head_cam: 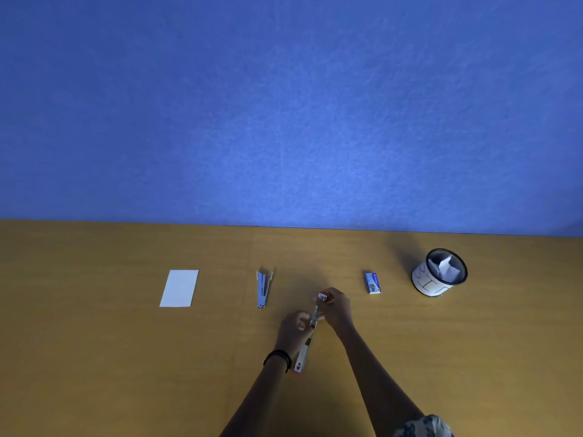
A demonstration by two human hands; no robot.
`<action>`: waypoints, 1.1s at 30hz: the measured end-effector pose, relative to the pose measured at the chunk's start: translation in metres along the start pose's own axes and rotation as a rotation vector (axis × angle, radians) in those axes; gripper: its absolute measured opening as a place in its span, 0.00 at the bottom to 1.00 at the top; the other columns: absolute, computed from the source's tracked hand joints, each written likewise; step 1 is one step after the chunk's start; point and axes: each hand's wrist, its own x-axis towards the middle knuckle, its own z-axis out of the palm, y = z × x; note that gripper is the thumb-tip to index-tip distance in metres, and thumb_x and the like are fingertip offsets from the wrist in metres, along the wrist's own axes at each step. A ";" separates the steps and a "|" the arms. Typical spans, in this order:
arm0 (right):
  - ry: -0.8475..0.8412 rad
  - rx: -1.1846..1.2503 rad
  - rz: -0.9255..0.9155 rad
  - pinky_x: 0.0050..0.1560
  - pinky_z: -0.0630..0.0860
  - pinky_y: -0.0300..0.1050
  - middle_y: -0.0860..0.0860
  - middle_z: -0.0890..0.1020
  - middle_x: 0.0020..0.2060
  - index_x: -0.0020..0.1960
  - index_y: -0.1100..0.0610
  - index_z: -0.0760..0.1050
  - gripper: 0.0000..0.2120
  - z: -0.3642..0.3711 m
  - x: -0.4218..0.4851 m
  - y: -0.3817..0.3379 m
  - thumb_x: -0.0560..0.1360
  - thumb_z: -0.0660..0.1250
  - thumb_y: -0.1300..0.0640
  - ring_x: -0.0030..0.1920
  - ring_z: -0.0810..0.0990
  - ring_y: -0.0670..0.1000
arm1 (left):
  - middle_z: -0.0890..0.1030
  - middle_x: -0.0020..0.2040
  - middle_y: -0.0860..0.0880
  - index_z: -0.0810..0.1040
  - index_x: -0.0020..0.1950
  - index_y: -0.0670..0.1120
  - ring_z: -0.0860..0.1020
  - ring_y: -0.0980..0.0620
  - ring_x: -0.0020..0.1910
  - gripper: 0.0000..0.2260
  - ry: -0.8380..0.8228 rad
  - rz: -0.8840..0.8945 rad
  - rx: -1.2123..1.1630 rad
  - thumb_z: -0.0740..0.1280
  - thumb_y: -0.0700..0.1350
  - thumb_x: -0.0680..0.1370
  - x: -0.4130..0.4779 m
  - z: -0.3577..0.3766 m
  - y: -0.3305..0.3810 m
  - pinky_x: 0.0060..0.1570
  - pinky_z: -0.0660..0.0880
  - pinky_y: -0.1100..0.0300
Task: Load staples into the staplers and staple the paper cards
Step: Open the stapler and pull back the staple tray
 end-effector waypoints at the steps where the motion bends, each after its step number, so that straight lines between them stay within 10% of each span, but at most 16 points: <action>1: 0.002 -0.025 -0.014 0.27 0.79 0.40 0.60 0.79 0.38 0.48 0.66 0.76 0.06 0.001 0.001 0.000 0.72 0.69 0.65 0.30 0.79 0.52 | 0.80 0.48 0.46 0.78 0.55 0.40 0.76 0.55 0.44 0.10 0.011 -0.005 -0.001 0.67 0.38 0.75 0.001 0.002 0.000 0.34 0.69 0.76; 10: -0.059 -0.135 -0.084 0.47 0.78 0.62 0.63 0.81 0.42 0.47 0.68 0.79 0.08 0.003 0.010 0.002 0.69 0.65 0.71 0.44 0.81 0.64 | 0.78 0.54 0.43 0.72 0.56 0.40 0.80 0.47 0.51 0.12 0.009 0.018 -0.020 0.65 0.32 0.74 0.014 0.009 0.005 0.51 0.79 0.50; 15: -0.078 -0.247 -0.137 0.45 0.75 0.44 0.60 0.83 0.45 0.48 0.65 0.80 0.10 -0.005 0.012 0.001 0.69 0.64 0.70 0.47 0.81 0.58 | 0.78 0.56 0.41 0.77 0.56 0.40 0.80 0.45 0.51 0.13 -0.018 0.026 -0.008 0.63 0.30 0.73 0.019 0.011 0.004 0.52 0.79 0.50; 23: 0.475 -0.343 -0.077 0.59 0.72 0.56 0.61 0.60 0.71 0.66 0.60 0.68 0.27 -0.036 0.015 0.005 0.70 0.56 0.75 0.69 0.60 0.61 | 0.81 0.51 0.45 0.78 0.54 0.41 0.79 0.49 0.44 0.12 -0.012 0.011 -0.066 0.60 0.31 0.75 0.019 0.008 0.007 0.47 0.79 0.50; 33: 0.073 -0.648 -0.069 0.70 0.64 0.60 0.55 0.49 0.76 0.74 0.58 0.56 0.32 -0.073 0.031 0.016 0.73 0.55 0.74 0.75 0.50 0.61 | 0.82 0.46 0.45 0.80 0.49 0.42 0.78 0.54 0.42 0.09 -0.017 0.028 -0.035 0.61 0.36 0.77 0.019 0.008 0.007 0.41 0.75 0.64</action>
